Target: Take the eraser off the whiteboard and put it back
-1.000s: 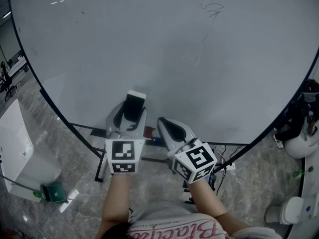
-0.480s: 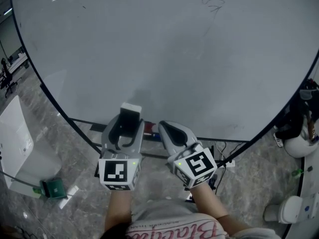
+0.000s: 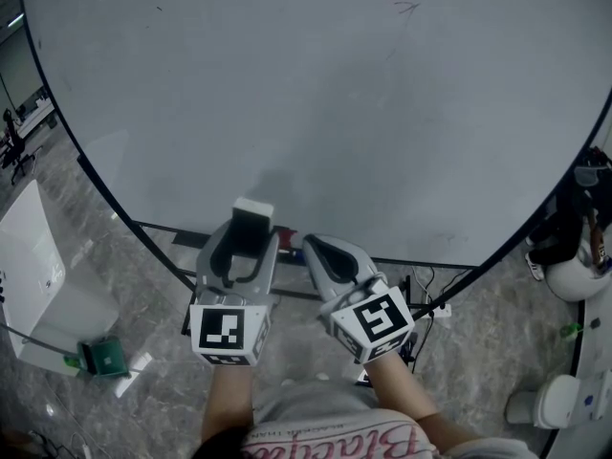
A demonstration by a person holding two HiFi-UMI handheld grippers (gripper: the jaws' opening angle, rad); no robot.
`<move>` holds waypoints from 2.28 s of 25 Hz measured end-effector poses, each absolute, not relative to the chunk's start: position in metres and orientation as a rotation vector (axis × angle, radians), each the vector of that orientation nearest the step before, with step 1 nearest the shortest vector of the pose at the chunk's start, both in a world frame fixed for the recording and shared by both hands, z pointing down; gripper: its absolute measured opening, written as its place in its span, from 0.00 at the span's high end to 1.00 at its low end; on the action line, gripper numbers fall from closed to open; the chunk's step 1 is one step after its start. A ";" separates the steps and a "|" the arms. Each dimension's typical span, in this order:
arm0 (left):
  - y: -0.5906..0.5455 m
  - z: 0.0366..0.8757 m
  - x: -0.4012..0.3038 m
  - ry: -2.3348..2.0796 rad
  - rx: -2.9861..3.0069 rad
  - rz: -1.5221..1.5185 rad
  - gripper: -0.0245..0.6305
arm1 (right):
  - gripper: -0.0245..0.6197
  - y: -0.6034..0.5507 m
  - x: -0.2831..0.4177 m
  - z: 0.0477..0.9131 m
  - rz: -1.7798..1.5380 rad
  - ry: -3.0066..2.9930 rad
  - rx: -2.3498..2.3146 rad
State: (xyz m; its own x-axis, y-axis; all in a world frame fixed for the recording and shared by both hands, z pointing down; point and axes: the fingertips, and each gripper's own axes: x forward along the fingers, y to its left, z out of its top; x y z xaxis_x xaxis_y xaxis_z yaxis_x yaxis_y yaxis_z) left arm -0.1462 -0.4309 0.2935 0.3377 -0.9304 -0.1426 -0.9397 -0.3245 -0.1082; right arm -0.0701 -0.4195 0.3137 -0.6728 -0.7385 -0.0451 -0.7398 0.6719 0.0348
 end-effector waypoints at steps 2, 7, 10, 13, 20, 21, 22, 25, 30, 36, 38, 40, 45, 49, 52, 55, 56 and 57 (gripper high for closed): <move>-0.430 0.295 -0.145 1.713 -2.433 0.076 0.60 | 0.96 -0.419 -0.070 0.315 0.076 2.842 -1.253; -0.429 0.295 -0.142 1.705 -2.431 0.060 0.60 | 0.96 -0.417 -0.067 0.317 0.062 2.849 -1.267; -0.435 0.294 -0.141 1.689 -2.430 0.047 0.60 | 0.96 -0.417 -0.065 0.315 0.077 2.839 -1.269; -0.450 0.290 -0.142 1.682 -2.424 0.028 0.59 | 0.96 -0.418 -0.061 0.316 0.067 2.831 -1.286; -0.505 0.285 -0.140 1.687 -2.382 -0.088 0.59 | 0.96 -0.423 -0.053 0.313 0.085 2.813 -1.308; -0.513 0.284 -0.140 1.696 -2.378 -0.101 0.59 | 0.96 -0.424 -0.053 0.313 0.084 2.812 -1.309; -0.520 0.283 -0.140 1.704 -2.372 -0.113 0.59 | 0.96 -0.425 -0.053 0.313 0.087 2.811 -1.308; -0.538 0.279 -0.137 1.707 -2.367 -0.145 0.59 | 0.96 -0.429 -0.055 0.309 0.108 2.806 -1.308; -0.555 0.283 -0.135 1.724 -2.375 -0.167 0.59 | 0.96 -0.434 -0.056 0.306 0.122 2.796 -1.305; -0.559 0.284 -0.135 1.723 -2.376 -0.166 0.59 | 0.96 -0.437 -0.053 0.305 0.101 2.776 -1.344; -0.559 0.284 -0.134 1.721 -2.372 -0.168 0.59 | 0.96 -0.437 -0.052 0.304 0.099 2.763 -1.357; -0.559 0.284 -0.134 1.715 -2.371 -0.172 0.59 | 0.96 -0.437 -0.052 0.302 0.094 2.755 -1.372; -0.555 0.285 -0.134 1.708 -2.378 -0.163 0.59 | 0.96 -0.434 -0.051 0.304 0.103 2.761 -1.386; -0.542 0.290 -0.143 1.746 -2.387 -0.112 0.59 | 0.96 -0.432 -0.050 0.308 0.104 2.772 -1.378; -0.524 0.297 -0.148 1.755 -2.406 -0.077 0.63 | 0.96 -0.431 -0.051 0.309 0.099 2.775 -1.377; -0.503 0.302 -0.154 1.775 -2.421 -0.024 0.81 | 0.96 -0.429 -0.056 0.312 0.087 2.789 -1.362; -0.496 0.304 -0.154 1.774 -2.430 -0.007 0.86 | 0.96 -0.428 -0.059 0.313 0.082 2.798 -1.355; -0.489 0.306 -0.154 1.765 -2.443 0.008 0.90 | 0.96 -0.427 -0.061 0.315 0.080 2.809 -1.346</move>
